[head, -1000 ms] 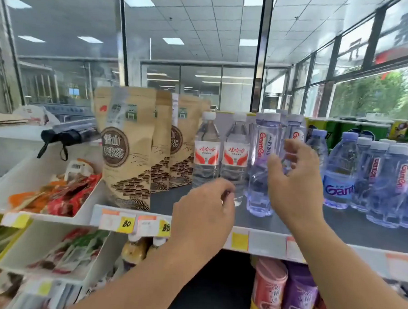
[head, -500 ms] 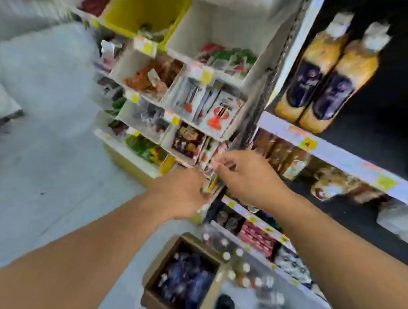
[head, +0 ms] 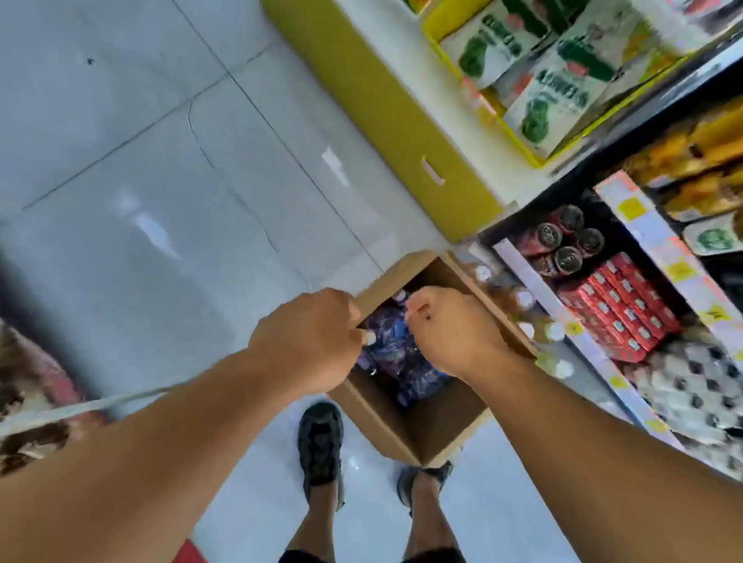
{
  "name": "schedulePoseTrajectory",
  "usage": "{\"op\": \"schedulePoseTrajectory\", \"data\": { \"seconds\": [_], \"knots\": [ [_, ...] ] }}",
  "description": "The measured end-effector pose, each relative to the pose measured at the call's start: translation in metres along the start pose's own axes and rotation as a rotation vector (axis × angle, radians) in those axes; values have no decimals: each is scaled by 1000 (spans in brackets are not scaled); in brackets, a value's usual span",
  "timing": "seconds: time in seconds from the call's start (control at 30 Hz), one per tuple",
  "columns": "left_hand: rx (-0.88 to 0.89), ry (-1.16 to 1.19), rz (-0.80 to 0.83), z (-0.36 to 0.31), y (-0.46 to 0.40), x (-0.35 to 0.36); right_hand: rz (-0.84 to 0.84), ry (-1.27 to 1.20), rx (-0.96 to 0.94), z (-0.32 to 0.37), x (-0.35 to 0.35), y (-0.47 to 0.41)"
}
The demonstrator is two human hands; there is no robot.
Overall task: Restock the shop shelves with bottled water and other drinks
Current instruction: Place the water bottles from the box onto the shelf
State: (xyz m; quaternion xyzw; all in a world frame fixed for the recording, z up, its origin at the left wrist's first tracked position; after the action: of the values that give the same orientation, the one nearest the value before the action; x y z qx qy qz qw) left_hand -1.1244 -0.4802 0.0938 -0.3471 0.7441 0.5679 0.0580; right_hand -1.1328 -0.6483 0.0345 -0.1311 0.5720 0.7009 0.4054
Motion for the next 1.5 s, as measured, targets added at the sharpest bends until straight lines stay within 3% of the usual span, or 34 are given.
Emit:
{"op": "schedulePoseTrajectory", "data": {
  "seconds": [0.37,0.53,0.7,0.83,0.97,1.17,1.37,1.43,1.5],
  "knots": [
    [-4,250,-33,73,-116,93,172,285,-25,-23,188,-121],
    [3,290,-75,87,-125,103,101,519,-11,-25,203,-138],
    [28,263,-56,78,-117,96,48,618,-116,-24,181,-120],
    [48,234,-54,50,-100,74,-43,675,-108,-36,126,-96],
    [121,127,-80,6,-70,45,-115,475,-80,-38,48,-58],
    [186,-12,-84,-65,17,-16,-247,416,-199,7,-99,56],
    [476,85,-127,-184,162,-123,-453,369,-298,73,-293,219],
    [589,219,-63,-223,214,-157,-558,333,-303,91,-355,278],
    [681,230,-116,-259,265,-192,-683,279,-299,105,-411,339]
  ]
}}
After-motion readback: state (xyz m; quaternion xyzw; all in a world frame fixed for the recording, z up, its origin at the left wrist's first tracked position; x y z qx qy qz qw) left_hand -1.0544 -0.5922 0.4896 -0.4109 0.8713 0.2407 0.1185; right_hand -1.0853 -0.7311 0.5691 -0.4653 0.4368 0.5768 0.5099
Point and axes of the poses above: each hand's wrist, its own y-axis away from the middle knuckle, its own x-axis out of the palm, z = x × y, the point moved 5 cm from there along -y, towards the middle knuckle, and after that the axes turned 6 degrees about y, right-handed, at the moved point
